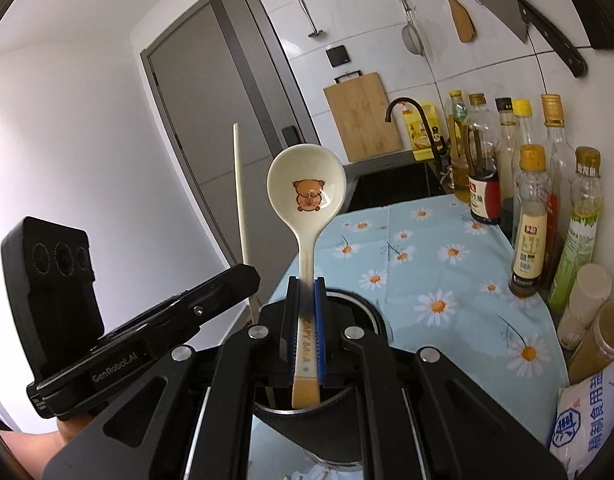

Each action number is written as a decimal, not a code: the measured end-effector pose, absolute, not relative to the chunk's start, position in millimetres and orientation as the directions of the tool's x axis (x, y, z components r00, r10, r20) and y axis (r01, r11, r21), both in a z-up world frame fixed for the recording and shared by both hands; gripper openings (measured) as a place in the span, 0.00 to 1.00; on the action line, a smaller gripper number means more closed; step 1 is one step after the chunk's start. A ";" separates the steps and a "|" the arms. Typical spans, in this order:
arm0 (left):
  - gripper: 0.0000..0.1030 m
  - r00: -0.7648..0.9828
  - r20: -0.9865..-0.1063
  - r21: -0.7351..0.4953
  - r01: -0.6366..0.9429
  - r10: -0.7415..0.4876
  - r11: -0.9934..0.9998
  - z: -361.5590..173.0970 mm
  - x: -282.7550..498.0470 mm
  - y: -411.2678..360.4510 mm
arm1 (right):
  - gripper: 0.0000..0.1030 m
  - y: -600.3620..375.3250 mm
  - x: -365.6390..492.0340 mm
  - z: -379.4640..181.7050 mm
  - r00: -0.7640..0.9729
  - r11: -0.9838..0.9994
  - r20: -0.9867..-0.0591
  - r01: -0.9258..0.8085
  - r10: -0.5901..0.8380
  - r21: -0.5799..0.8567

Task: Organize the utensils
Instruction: 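Lift chopstick and spoon and carry both toward the black holder, then drop the chopstick and spoon into the black holder, opening both tools, then grasp another chopstick with left tool while right grasps a small printed spoon, then carry chopstick and small spoon up and lower them into the black holder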

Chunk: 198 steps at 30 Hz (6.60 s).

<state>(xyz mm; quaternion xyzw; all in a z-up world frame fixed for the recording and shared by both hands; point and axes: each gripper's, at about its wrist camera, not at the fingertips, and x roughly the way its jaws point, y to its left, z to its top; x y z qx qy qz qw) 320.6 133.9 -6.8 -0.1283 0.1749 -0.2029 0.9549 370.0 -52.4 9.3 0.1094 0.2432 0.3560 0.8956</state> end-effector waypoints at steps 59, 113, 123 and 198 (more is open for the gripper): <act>0.24 0.641 -0.685 -0.324 0.160 -0.348 0.933 -61.0 219.1 159.5 | 0.31 -146.0 267.5 -47.3 0.442 0.751 -0.608 -0.362 0.660 0.552; 0.24 0.241 -0.969 -0.093 -0.170 -0.050 0.981 -141.7 215.8 129.6 | 0.06 -161.8 267.7 -148.6 0.196 0.671 -0.646 -0.319 0.738 0.669; 0.14 0.217 -0.976 -0.036 -0.158 -0.001 0.987 -142.7 224.2 114.0 | 0.06 -173.4 273.2 -130.7 0.210 0.631 -0.601 -0.373 0.771 0.680; 0.03 0.963 -0.213 -0.296 0.100 -0.168 0.950 86.3 277.5 110.9 | 0.05 -104.8 361.0 106.1 0.645 0.713 -0.363 -0.695 0.673 0.088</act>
